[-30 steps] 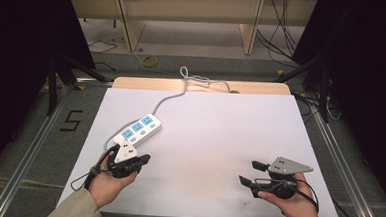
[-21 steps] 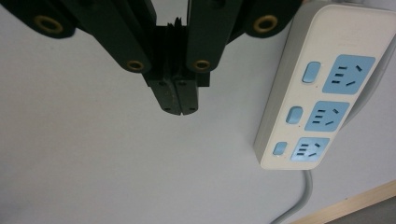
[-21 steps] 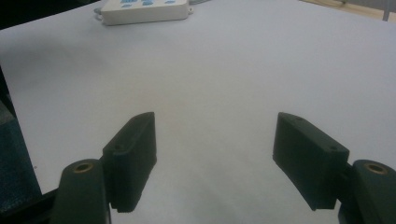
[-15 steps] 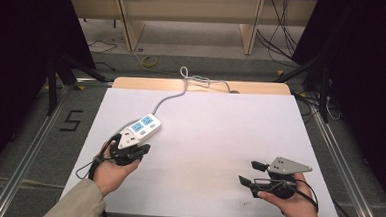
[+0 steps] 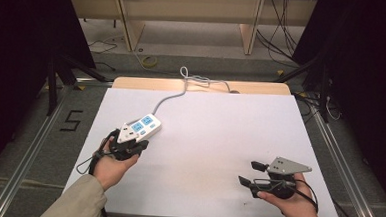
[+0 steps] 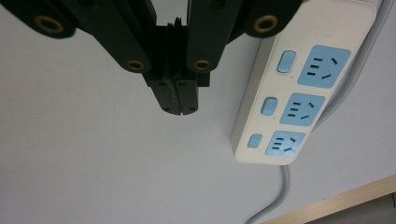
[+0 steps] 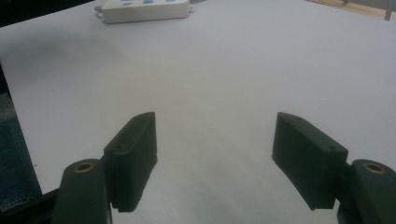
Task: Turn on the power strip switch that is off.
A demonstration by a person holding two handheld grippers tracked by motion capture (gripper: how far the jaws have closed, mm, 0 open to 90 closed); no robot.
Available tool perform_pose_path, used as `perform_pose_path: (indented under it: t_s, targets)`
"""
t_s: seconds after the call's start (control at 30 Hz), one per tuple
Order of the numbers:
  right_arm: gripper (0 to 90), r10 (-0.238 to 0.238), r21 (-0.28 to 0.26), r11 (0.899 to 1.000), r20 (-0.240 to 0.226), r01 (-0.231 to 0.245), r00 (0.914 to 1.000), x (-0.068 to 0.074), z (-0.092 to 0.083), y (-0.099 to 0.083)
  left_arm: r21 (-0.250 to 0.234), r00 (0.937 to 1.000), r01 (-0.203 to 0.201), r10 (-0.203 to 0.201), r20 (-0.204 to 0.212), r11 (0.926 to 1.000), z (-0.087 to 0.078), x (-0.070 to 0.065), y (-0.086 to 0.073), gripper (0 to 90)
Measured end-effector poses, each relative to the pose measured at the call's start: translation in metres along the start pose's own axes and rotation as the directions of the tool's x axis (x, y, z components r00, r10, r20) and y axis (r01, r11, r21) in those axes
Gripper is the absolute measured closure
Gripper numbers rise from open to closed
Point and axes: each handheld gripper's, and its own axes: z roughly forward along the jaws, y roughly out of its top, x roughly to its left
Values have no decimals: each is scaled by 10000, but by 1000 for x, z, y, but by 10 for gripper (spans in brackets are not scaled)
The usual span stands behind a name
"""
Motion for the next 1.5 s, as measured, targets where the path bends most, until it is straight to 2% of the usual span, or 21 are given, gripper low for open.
perform_pose_path:
  t_s: [0.73, 1.13, 1.5]
  targets:
    - [315, -14, 74, 10000, -1, 14, 10000, 0, 0, 0, 208, 9999, 140, -138, -97, 9997, 7, 8, 5, 897]
    - [316, -16, 95, 10000, 9, 16, 10000, 0, 0, 0, 179, 9989, 437, -434, -168, 9989, 10, 14, 7, 897]
    - [318, -2, 94, 10000, 21, 2, 10000, 0, 1, 0, 194, 9979, 548, -541, -356, 9983, 13, 21, 10, 897]
